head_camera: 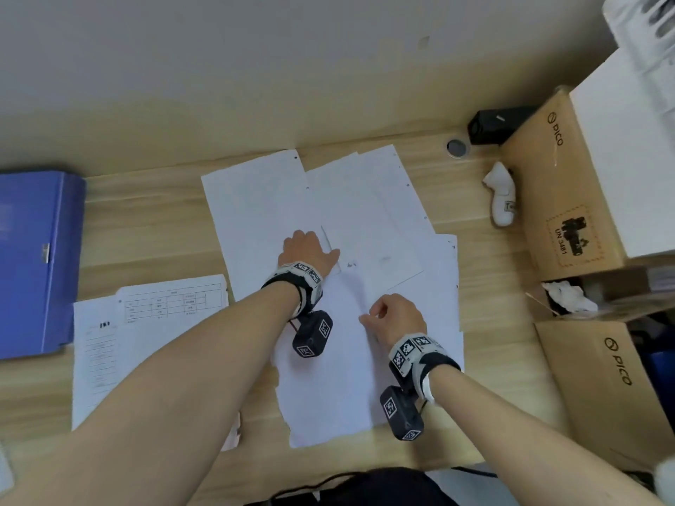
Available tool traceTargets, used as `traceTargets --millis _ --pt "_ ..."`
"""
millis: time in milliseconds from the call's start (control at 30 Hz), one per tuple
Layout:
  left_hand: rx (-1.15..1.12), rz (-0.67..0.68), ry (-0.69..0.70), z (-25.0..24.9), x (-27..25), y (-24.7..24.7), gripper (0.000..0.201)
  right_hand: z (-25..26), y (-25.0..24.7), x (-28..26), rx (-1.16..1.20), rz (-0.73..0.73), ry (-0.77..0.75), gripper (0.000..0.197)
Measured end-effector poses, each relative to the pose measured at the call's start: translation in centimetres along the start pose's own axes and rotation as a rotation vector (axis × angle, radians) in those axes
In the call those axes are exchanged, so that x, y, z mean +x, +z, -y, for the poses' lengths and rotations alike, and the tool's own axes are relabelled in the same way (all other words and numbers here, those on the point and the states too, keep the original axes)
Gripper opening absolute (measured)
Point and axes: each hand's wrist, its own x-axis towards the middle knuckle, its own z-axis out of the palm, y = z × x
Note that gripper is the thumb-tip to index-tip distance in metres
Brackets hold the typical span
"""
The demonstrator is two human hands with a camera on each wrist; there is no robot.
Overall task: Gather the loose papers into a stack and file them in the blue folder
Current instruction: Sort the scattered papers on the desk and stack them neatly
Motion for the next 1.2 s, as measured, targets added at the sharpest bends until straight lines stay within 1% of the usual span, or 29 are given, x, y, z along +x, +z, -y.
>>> traceTargets --millis 67,133,233,333,367,433,500,567,633,667,700,733,800,867,900,933,967,1033,1167,1200 --pt "0.005 -0.049 -0.001 -0.1 -0.1 0.5 0.048 -0.2 0.0 0.1 0.012 0.001 0.000 0.017" --pt "0.036 -0.065 0.011 -0.2 -0.3 0.5 0.040 -0.1 -0.1 0.1 0.025 0.003 0.004 0.017" --pt "0.088 -0.010 0.032 -0.1 -0.6 0.0 0.035 0.3 -0.4 -0.2 0.041 0.008 0.017 0.016" --pt "0.026 0.070 0.059 0.2 -1.0 -0.6 0.024 0.5 -0.6 -0.4 0.055 0.018 0.008 0.015" --pt "-0.057 0.081 0.075 0.5 -1.3 -0.9 0.020 0.5 -0.6 -0.4 0.058 0.014 0.012 0.014" --pt "-0.262 0.057 0.117 1.4 -2.6 -1.7 0.030 0.7 -0.6 -0.6 0.066 -0.006 0.036 0.010" --pt "-0.432 -0.039 0.156 2.4 -5.0 -3.1 0.033 1.0 -0.7 -1.0 0.080 -0.029 0.065 0.005" --pt "-0.625 -0.151 0.206 3.8 -7.7 -4.7 0.030 1.3 -0.8 -1.3 0.098 -0.054 0.085 0.011" --pt "-0.877 -0.191 0.244 5.9 -10.0 -6.1 0.025 1.4 -1.0 -1.5 0.112 -0.071 0.088 0.014" --pt "-0.980 -0.192 0.219 7.2 -10.9 -6.6 0.025 1.4 -1.1 -1.6 0.113 -0.076 0.085 0.014" --pt "-1.036 -0.200 0.170 8.6 -11.8 -7.0 0.026 1.3 -1.2 -1.7 0.113 -0.078 0.080 0.015" --pt "-1.045 -0.219 0.108 10.2 -12.4 -7.1 0.029 1.2 -1.4 -1.8 0.115 -0.078 0.072 0.014" --pt "-0.979 -0.246 -0.014 13.4 -13.5 -6.7 0.032 1.1 -1.8 -2.1 0.131 -0.082 0.051 0.010" --pt "-0.892 -0.241 -0.139 16.4 -14.1 -5.4 0.024 1.2 -2.2 -2.1 0.152 -0.109 0.026 0.005" --pt "-0.847 -0.222 -0.190 17.8 -14.3 -4.7 0.018 1.2 -2.5 -2.1 0.169 -0.130 0.006 0.003" --pt "-0.797 -0.212 -0.227 19.1 -14.4 -3.8 0.016 1.3 -2.6 -2.1 0.188 -0.152 -0.014 0.004" --pt "-0.751 -0.197 -0.257 20.3 -14.2 -2.7 0.018 1.4 -2.8 -2.0 0.201 -0.177 -0.034 0.007" --pt "-0.726 -0.172 -0.320 22.3 -14.1 -0.7 0.022 1.5 -3.2 -1.8 0.218 -0.220 -0.052 0.014" --pt "-0.694 -0.159 -0.465 25.4 -13.7 2.2 0.035 2.3 -3.9 -2.3 0.351 -0.287 -0.043 0.012" --pt "-0.704 -0.160 -0.490 25.6 -13.9 2.2 0.033 2.7 -4.2 -2.6 0.397 -0.295 -0.057 0.013"
